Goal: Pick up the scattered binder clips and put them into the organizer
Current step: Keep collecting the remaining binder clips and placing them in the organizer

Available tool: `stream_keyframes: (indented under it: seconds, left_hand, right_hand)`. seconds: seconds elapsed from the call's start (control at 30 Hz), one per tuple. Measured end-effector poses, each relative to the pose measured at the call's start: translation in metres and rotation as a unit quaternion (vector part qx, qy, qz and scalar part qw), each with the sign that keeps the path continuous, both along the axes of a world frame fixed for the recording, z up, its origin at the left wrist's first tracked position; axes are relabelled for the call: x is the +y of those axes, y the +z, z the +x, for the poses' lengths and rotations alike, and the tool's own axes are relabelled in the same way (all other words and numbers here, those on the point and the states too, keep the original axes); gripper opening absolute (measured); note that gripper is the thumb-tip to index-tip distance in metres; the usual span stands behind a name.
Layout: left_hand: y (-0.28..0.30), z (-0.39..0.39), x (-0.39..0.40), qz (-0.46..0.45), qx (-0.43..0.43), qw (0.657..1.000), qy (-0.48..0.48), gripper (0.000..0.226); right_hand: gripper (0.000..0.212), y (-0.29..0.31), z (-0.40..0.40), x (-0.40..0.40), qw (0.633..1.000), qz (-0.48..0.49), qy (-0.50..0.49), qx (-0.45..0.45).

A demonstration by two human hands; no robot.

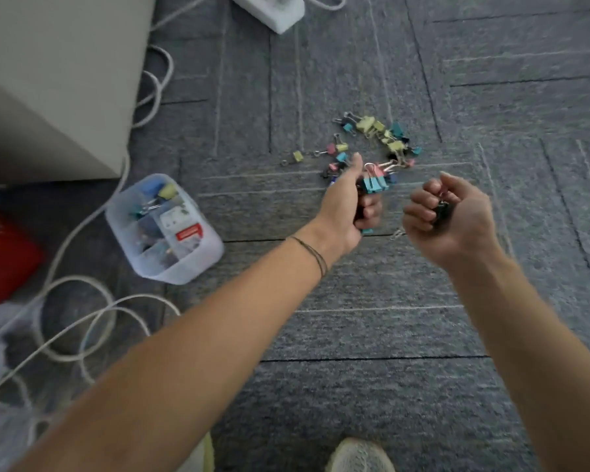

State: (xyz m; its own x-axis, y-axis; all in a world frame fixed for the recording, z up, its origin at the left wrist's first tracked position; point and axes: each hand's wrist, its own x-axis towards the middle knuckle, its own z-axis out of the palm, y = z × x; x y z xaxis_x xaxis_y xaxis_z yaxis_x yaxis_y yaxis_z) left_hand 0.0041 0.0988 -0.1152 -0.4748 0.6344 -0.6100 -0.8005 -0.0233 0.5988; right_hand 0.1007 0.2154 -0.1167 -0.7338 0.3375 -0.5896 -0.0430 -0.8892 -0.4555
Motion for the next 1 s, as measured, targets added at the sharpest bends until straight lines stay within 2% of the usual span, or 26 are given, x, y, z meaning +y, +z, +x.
stream_keyframes:
  seconds: [0.07,0.17,0.3,0.4,0.5,0.57,0.63,0.73,1.0]
  left_hand:
    - [0.01,-0.001,-0.025,0.024,0.0,0.999,0.029,0.045]
    - [0.024,-0.006,-0.058,0.008,0.02,0.998,0.058,0.018]
    - [0.037,-0.022,-0.101,0.044,0.006,0.994,0.097,0.024]
    - [0.046,-0.041,-0.135,0.059,0.027,0.988,0.142,0.034]
    - [0.052,-0.06,-0.17,0.014,0.071,0.977,0.201,0.04]
    - [0.05,-0.07,-0.193,-0.04,0.104,0.963,0.246,0.041]
    - [0.045,-0.08,-0.216,-0.112,0.142,0.94,0.289,0.04]
    - [0.035,-0.088,-0.244,-0.187,0.182,0.902,0.345,0.038]
    - [0.02,-0.103,-0.255,-0.246,0.309,0.847,0.357,0.047]
  right_hand:
    - [0.037,0.006,-0.014,-0.019,1.0,0.0,0.027,0.003]
    - [0.031,0.014,-0.035,-0.053,0.997,0.011,0.074,0.0]
    - [0.024,0.021,-0.063,-0.096,0.993,0.014,0.118,0.001]
    - [0.02,0.025,-0.087,-0.123,0.99,0.003,0.143,-0.005]
    - [0.018,0.029,-0.107,-0.148,0.987,-0.001,0.162,-0.014]
    - [0.025,0.031,-0.118,-0.162,0.984,-0.003,0.177,-0.017]
    - [0.035,0.031,-0.127,-0.173,0.982,-0.004,0.185,-0.021]
    - [0.038,0.033,-0.139,-0.185,0.98,-0.003,0.2,-0.017]
    - [0.036,0.03,-0.154,-0.209,0.978,-0.008,0.207,-0.017]
